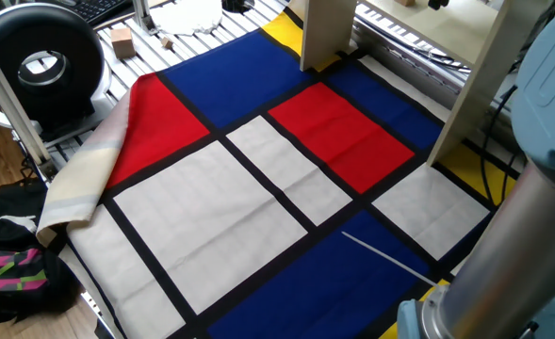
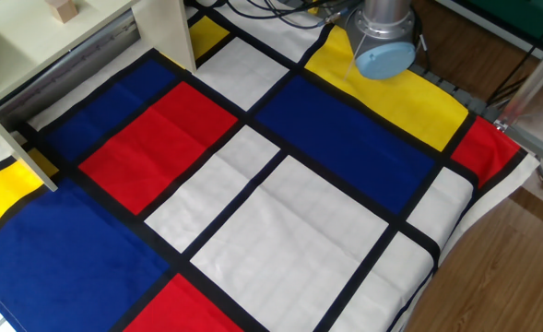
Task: Take the object down from the shelf
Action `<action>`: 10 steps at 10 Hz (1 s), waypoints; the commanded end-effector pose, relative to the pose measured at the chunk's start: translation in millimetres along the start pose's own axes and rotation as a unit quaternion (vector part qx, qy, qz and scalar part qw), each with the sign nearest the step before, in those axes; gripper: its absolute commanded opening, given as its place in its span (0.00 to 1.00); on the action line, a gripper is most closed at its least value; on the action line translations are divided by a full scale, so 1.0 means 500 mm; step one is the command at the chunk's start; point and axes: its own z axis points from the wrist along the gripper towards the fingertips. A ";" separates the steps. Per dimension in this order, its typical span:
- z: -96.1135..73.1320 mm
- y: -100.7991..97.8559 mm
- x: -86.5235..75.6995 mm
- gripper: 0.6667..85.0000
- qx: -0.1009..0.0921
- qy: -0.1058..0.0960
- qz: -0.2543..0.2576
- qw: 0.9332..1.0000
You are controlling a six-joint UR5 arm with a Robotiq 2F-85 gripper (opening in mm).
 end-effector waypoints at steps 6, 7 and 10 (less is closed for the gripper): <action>-0.003 0.002 -0.007 0.23 -0.002 -0.007 -0.009 1.000; -0.003 0.000 -0.004 0.23 0.000 -0.004 -0.006 1.000; -0.026 -0.005 0.014 0.28 0.004 0.004 -0.011 1.000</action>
